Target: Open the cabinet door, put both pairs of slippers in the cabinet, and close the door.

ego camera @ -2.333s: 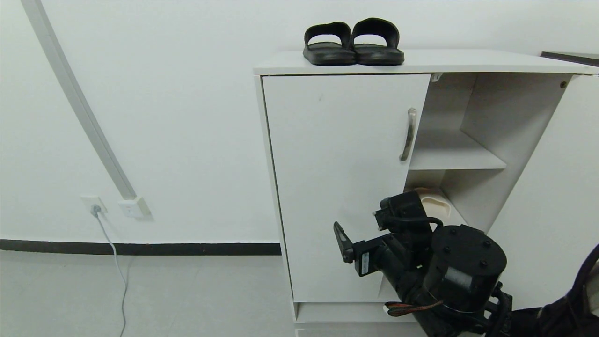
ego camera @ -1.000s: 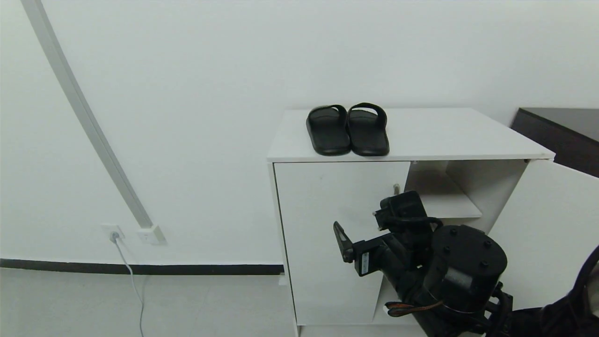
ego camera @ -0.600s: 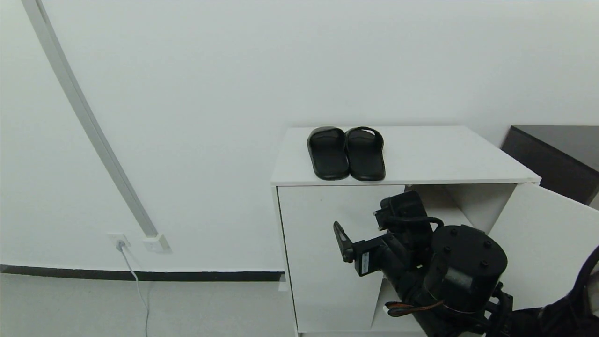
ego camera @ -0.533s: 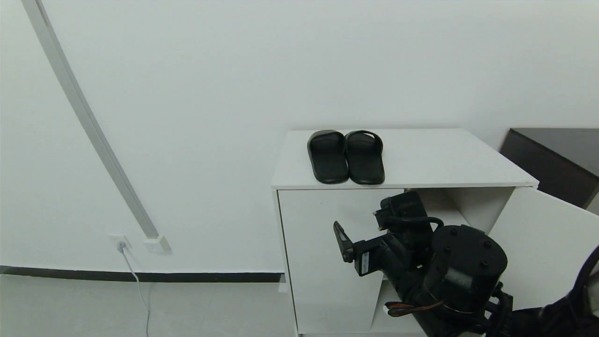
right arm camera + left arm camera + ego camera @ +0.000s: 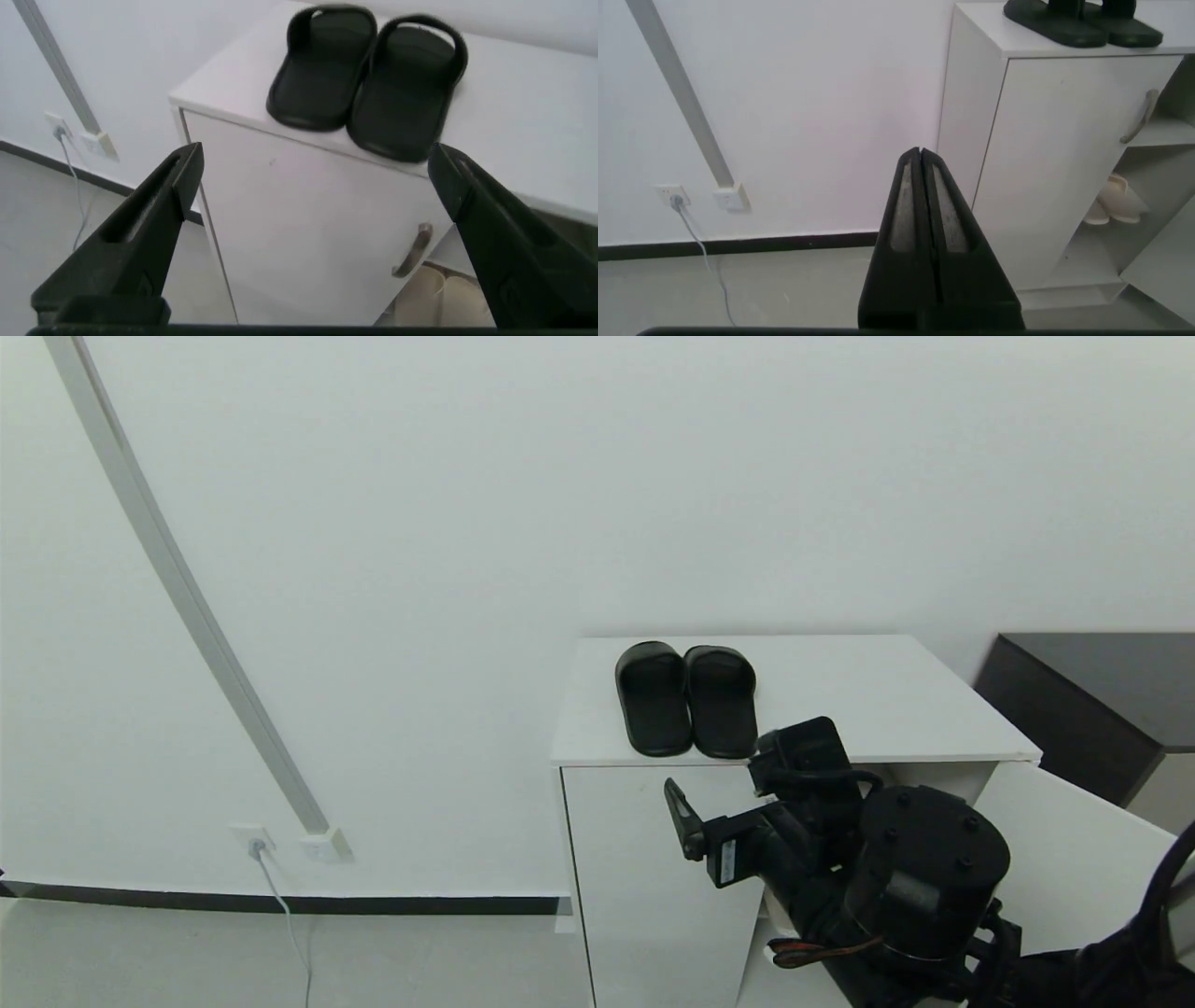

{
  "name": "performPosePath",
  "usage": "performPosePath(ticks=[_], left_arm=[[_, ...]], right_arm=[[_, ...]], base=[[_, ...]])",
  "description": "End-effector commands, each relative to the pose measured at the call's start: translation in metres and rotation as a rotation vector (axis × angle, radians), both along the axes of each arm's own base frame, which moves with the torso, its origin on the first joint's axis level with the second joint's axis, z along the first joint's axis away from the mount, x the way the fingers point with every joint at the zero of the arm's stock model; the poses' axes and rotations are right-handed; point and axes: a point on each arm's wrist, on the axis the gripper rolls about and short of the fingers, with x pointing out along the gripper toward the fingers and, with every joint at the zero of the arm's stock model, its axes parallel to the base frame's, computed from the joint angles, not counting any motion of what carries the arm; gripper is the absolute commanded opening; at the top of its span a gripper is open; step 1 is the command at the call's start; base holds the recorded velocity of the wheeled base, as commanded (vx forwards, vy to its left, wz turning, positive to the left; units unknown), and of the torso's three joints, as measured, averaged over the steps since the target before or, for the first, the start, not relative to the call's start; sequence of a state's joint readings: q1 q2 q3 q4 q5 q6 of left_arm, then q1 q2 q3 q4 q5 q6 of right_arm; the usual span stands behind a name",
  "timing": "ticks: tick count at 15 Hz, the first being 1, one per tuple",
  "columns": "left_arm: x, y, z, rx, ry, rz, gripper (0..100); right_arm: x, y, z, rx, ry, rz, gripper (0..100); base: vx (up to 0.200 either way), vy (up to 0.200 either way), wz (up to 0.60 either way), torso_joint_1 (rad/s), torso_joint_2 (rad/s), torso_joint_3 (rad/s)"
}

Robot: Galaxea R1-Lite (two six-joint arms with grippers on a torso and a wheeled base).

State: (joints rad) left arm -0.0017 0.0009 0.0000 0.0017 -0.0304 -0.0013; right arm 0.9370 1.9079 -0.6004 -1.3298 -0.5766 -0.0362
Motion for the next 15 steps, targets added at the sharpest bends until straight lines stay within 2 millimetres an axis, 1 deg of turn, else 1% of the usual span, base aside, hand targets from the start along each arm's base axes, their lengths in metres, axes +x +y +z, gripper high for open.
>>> performPosePath(ticks=[1,2,4,6,7,8,10,12,13,14,15], left_arm=[[0.0,0.0,0.0,0.0,0.002,0.001,0],[0.0,0.0,0.0,0.003,0.002,0.0,0],[0.0,0.0,0.0,0.001,0.002,0.0,0],[0.0,0.0,0.0,0.003,0.002,-0.002,0],[0.0,0.0,0.0,0.003,0.002,0.0,0],[0.0,0.0,0.0,0.003,0.002,-0.002,0],[0.0,0.0,0.0,0.004,0.002,-0.002,0],[0.0,0.0,0.0,0.006,0.002,-0.002,0],[0.0,0.0,0.0,0.006,0.002,-0.002,0],[0.0,0.0,0.0,0.006,0.002,-0.002,0],[0.0,0.0,0.0,0.006,0.002,-0.002,0]], right_arm=[[0.0,0.001,-0.004,-0.008,0.005,0.009,100],[0.001,0.002,-0.005,-0.015,0.003,0.006,100],[0.01,0.007,-0.012,-0.049,0.007,-0.011,100],[0.037,0.012,-0.003,-0.052,0.016,-0.072,100],[0.046,0.012,0.002,-0.059,0.038,-0.09,100],[0.06,0.013,0.025,-0.01,0.098,-0.12,100],[0.067,0.015,0.057,0.029,0.181,-0.156,100],[0.07,0.018,0.082,0.08,0.237,-0.215,100],[0.069,0.02,0.087,0.084,0.24,-0.228,100],[0.068,0.021,0.087,0.083,0.24,-0.228,100],[0.066,0.023,0.086,0.077,0.242,-0.224,100]], base=[[0.0,0.0,0.0,0.139,-0.34,-0.173],[0.0,0.0,0.0,0.056,-0.12,-0.076],[0.0,0.0,0.0,0.016,-0.03,-0.018],[0.0,0.0,0.0,0.0,0.0,0.0],[0.0,0.0,0.0,0.0,0.0,0.0],[0.0,0.0,0.0,0.0,0.0,0.0],[0.0,0.0,0.0,0.0,0.0,0.0],[0.0,0.0,0.0,0.0,0.0,0.0],[0.0,0.0,0.0,0.0,0.0,0.0],[0.0,0.0,0.0,0.0,0.0,0.0],[0.2,0.0,0.0,0.012,0.0,0.002]])
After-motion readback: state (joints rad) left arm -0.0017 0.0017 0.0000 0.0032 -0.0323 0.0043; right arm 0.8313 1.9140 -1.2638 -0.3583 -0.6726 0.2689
